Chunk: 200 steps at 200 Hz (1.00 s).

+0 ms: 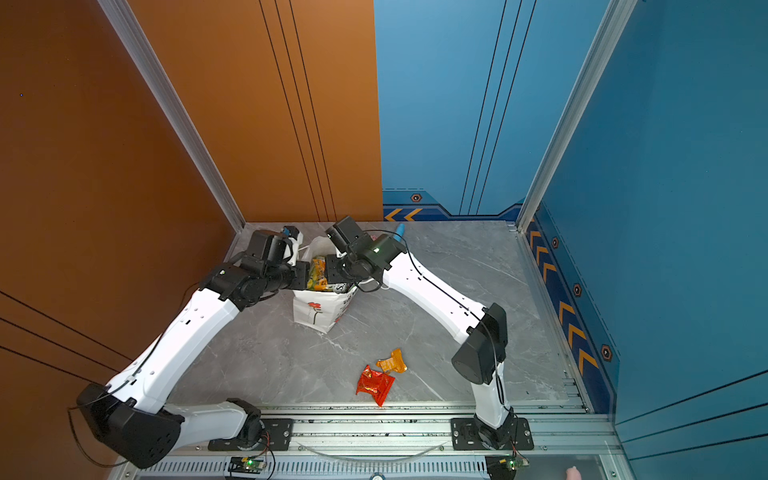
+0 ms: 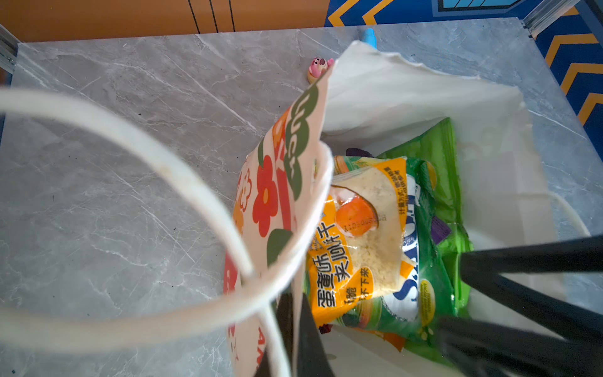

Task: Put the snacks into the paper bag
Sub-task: 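Open the right gripper and move it out toward the red snack pack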

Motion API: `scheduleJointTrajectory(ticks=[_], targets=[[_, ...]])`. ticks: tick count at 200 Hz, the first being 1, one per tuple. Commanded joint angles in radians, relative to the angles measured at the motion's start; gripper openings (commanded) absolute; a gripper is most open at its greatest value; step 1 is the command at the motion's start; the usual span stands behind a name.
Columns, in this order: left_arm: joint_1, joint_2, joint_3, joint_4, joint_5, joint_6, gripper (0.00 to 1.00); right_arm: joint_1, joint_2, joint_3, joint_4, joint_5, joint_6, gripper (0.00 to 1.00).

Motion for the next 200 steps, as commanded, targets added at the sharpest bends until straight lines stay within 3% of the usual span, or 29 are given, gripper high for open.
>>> scheduleJointTrajectory(ticks=[1, 69, 91, 120, 171, 200], targets=[[-0.007, -0.03, 0.007, 0.06, 0.002, 0.026, 0.0, 0.005, -0.091, -0.05, -0.006, 0.053, -0.021, 0.47], [-0.007, -0.028, 0.006, 0.06, -0.001, 0.028, 0.0, 0.045, -0.297, -0.188, 0.023, 0.125, -0.06, 0.48], [-0.007, -0.032, 0.007, 0.06, -0.004, 0.028, 0.0, 0.084, -0.427, -0.347, 0.108, 0.222, -0.103, 0.48], [-0.007, -0.031, 0.008, 0.055, -0.017, 0.028, 0.0, 0.112, -0.6, -0.56, 0.206, 0.258, -0.132, 0.48], [-0.004, -0.028, 0.012, 0.054, -0.011, 0.03, 0.0, 0.163, -0.796, -0.842, 0.183, 0.305, -0.154, 0.48], [0.001, -0.025, 0.011, 0.053, -0.013, 0.031, 0.0, 0.173, -0.854, -0.971, 0.183, 0.274, -0.11, 0.49]])
